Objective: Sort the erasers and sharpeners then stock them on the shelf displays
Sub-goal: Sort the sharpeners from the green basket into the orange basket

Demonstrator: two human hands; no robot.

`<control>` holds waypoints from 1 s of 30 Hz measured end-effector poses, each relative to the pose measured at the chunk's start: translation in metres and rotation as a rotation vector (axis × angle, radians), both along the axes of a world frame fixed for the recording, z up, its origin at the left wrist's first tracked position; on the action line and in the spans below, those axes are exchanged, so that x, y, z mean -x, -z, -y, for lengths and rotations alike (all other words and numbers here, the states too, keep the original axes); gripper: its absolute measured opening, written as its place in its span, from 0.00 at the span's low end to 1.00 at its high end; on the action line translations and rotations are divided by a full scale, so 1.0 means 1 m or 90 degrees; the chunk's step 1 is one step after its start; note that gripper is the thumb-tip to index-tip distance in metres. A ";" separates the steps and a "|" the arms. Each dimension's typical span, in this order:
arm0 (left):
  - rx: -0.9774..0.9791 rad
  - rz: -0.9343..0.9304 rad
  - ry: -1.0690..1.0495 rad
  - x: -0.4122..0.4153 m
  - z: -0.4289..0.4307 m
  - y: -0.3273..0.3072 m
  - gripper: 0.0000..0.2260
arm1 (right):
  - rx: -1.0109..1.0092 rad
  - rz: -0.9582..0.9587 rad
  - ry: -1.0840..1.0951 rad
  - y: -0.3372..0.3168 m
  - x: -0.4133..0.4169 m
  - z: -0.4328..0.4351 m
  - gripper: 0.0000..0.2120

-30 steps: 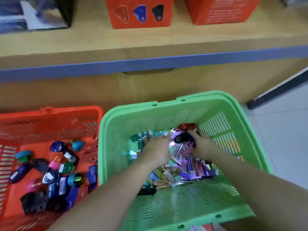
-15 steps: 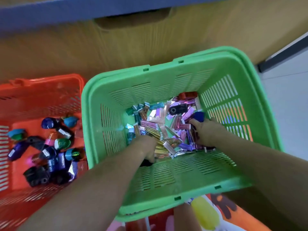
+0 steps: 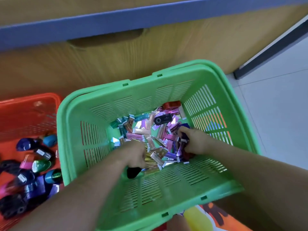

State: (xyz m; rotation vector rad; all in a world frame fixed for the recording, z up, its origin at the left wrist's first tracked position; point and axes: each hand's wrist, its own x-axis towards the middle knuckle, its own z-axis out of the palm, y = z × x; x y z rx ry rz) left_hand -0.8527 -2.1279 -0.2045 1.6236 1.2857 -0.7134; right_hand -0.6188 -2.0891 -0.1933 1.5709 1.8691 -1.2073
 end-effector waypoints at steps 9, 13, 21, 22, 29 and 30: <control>-0.306 0.119 -0.349 -0.052 -0.059 0.010 0.10 | 0.132 -0.234 0.506 0.010 0.020 -0.009 0.20; -0.309 -0.016 -0.184 -0.070 -0.064 0.028 0.19 | 0.100 -0.245 0.613 0.021 0.026 -0.010 0.15; -0.393 -0.139 0.045 -0.052 -0.075 0.021 0.21 | -0.116 -0.197 0.601 0.036 0.032 -0.028 0.22; -0.389 -0.140 0.064 -0.048 -0.070 0.021 0.24 | -0.139 -0.195 0.632 0.038 0.039 -0.030 0.23; -0.352 -0.108 -0.101 -0.026 -0.036 0.030 0.18 | -0.181 -0.158 0.731 0.041 0.072 -0.051 0.20; -0.352 -0.088 -0.151 -0.026 -0.034 0.029 0.17 | -0.159 -0.174 0.733 0.039 0.071 -0.054 0.21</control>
